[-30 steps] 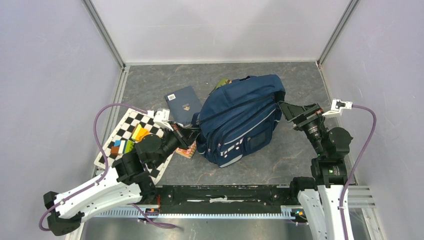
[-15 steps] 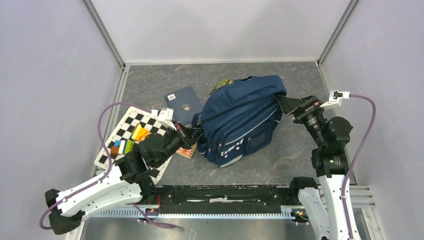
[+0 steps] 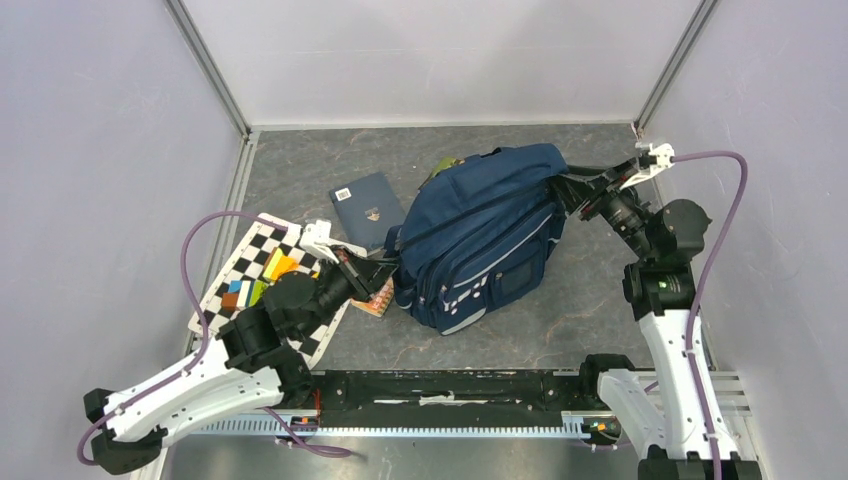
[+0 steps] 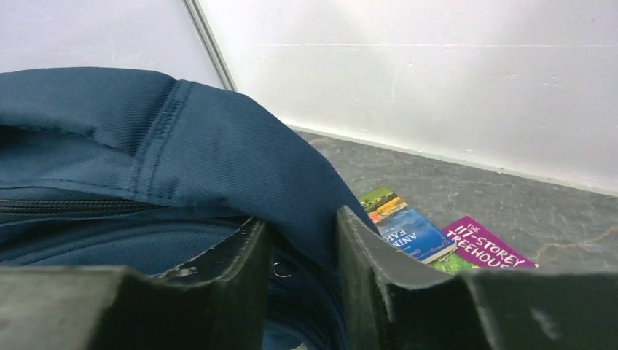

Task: Pack the student bag
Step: Unzip the student bag at the center of the board.

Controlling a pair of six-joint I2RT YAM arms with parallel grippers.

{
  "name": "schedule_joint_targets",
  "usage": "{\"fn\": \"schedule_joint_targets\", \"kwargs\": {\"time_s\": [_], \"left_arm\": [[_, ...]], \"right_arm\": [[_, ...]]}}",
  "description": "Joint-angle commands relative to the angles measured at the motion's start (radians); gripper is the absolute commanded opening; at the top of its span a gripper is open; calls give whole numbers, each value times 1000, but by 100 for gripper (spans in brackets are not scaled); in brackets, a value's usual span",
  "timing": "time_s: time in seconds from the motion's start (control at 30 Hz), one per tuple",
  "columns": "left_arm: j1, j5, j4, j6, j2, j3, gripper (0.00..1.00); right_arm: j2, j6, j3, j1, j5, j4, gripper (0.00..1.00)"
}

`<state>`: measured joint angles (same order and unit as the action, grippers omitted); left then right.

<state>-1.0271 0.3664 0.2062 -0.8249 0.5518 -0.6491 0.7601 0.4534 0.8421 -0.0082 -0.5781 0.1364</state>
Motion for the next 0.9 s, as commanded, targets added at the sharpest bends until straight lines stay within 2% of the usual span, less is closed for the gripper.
{"fn": "schedule_joint_targets", "kwargs": {"time_s": [0.0,0.1,0.13,0.3,0.53,0.77,0.83,0.87], "left_arm": [[3,40,-31,-84,-73,-40,2],[2,49,-14,-99,-115,-41,2],[3,51,-7,-105,-127,-42,2],[3,34,-8,-115,-138,-62,2],[2,-45,-54,-63,6,-187,2],[3,-128,-84,5,103,-271,2],[2,-130,-63,46,107,-244,2],[2,-117,-45,69,105,-223,2]], "right_arm": [[23,-150,7,3,-71,111,29],[12,-230,-12,2,12,60,2],[7,-261,-18,3,33,42,0],[-10,-363,-41,2,63,11,0],[-18,-407,-37,2,58,-4,0],[-28,-428,-12,3,197,-71,0],[-27,-381,35,3,257,-126,16],[-28,-358,54,3,286,-147,14]]}}
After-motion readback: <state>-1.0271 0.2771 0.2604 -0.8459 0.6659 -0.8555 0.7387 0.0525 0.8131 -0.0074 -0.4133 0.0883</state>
